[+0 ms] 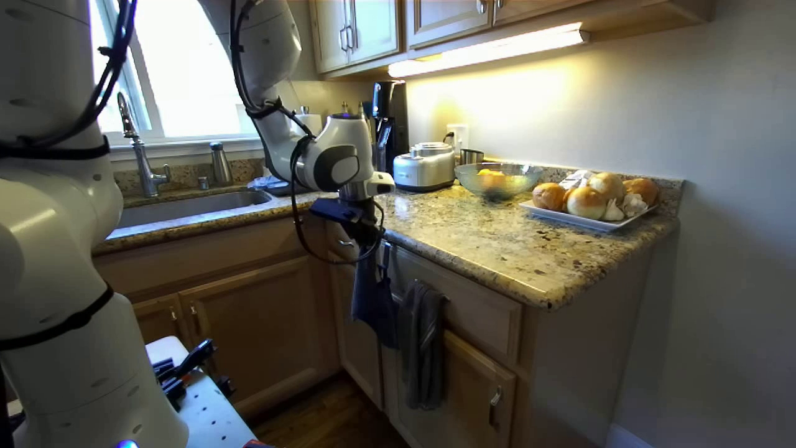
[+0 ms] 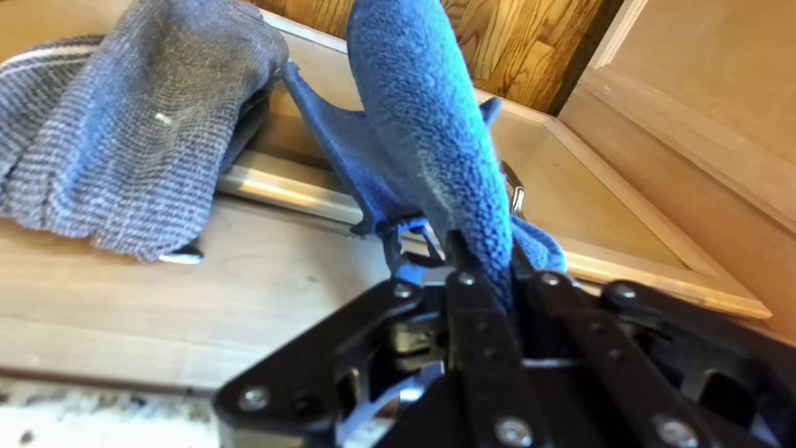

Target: Unhang one of the cloths on the left hook and put it on the counter

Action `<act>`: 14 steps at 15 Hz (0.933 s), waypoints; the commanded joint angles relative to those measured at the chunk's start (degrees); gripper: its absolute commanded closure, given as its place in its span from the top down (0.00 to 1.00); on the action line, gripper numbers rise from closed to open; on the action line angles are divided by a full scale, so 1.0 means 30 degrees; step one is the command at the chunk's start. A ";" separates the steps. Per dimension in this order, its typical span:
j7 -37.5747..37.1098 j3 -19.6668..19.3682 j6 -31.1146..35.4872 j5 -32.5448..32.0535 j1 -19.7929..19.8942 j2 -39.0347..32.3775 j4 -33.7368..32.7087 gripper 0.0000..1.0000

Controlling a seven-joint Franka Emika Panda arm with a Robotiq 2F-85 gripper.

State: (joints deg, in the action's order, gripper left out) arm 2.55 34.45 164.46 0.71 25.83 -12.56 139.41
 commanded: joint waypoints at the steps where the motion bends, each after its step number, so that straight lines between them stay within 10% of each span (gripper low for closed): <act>1: 0.1167 -0.2539 -0.2857 0.1605 -0.2557 0.3033 -0.0586 0.07; 7: -0.0560 -0.7824 -0.5632 -0.1976 -0.6621 0.4004 -0.3667 0.07; 14: -0.0492 -0.9763 -0.3713 -0.3856 -0.8156 0.0697 -0.7324 0.07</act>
State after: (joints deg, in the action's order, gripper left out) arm 2.81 7.96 150.66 -8.08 3.94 -4.94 122.36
